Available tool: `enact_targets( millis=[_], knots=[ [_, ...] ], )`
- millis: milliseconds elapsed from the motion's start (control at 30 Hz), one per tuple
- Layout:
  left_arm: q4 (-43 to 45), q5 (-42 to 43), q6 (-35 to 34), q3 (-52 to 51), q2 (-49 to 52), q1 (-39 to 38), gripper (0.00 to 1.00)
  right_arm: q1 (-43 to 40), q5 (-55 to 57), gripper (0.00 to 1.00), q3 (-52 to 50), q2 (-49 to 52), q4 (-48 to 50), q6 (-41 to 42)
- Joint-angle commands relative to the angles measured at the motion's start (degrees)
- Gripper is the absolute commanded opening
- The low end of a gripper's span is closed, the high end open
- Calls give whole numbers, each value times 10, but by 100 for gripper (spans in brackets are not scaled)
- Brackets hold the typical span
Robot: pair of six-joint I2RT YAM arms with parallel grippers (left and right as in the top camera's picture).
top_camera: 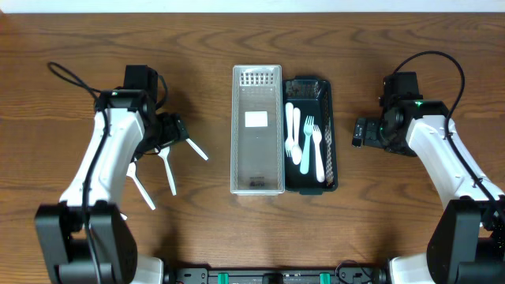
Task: Pack container
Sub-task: 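Move left gripper over the middle white spoon on the left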
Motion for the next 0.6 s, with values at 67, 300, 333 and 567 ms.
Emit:
enact_targets(
  millis=[67, 300, 333, 567],
  knots=[
    [18, 42, 79, -27, 31, 16, 98, -3, -2, 99, -2, 1, 1, 1],
    [71, 92, 120, -76, 36, 51, 98, -3, -2, 99, -2, 1, -2, 1],
    [75, 92, 126, -82, 36, 54, 98, -3, -2, 99, -2, 1, -2, 1],
    [99, 91, 144, -96, 40, 58, 98, -3, -3, 99, -2, 1, -3, 1]
  ],
)
